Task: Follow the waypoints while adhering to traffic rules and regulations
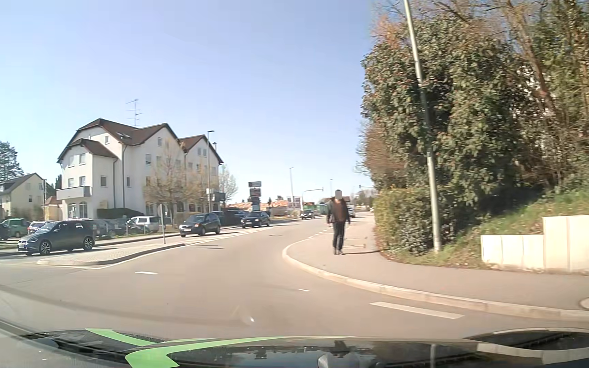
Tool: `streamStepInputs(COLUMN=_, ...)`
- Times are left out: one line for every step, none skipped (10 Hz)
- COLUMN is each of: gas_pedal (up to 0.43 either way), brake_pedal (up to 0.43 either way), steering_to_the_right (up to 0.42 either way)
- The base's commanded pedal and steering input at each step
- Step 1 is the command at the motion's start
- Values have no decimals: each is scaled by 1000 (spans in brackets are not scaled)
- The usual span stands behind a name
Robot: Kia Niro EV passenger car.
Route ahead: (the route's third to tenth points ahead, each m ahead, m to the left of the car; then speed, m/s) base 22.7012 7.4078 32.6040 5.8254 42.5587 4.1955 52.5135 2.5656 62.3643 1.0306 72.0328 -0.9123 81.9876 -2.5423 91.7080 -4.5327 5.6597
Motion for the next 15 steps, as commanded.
streamStepInputs(gas_pedal=220, brake_pedal=0, steering_to_the_right=-333)
streamStepInputs(gas_pedal=240, brake_pedal=0, steering_to_the_right=-268)
streamStepInputs(gas_pedal=248, brake_pedal=0, steering_to_the_right=-213)
streamStepInputs(gas_pedal=260, brake_pedal=0, steering_to_the_right=-163)
streamStepInputs(gas_pedal=311, brake_pedal=0, steering_to_the_right=-131)
streamStepInputs(gas_pedal=319, brake_pedal=0, steering_to_the_right=-99)
streamStepInputs(gas_pedal=358, brake_pedal=0, steering_to_the_right=-67)
streamStepInputs(gas_pedal=370, brake_pedal=0, steering_to_the_right=-47)
streamStepInputs(gas_pedal=370, brake_pedal=0, steering_to_the_right=-23)
streamStepInputs(gas_pedal=370, brake_pedal=0, steering_to_the_right=-2)
streamStepInputs(gas_pedal=390, brake_pedal=0, steering_to_the_right=23)
streamStepInputs(gas_pedal=409, brake_pedal=0, steering_to_the_right=44)
streamStepInputs(gas_pedal=409, brake_pedal=0, steering_to_the_right=71)
streamStepInputs(gas_pedal=409, brake_pedal=0, steering_to_the_right=99)
streamStepInputs(gas_pedal=409, brake_pedal=0, steering_to_the_right=121)
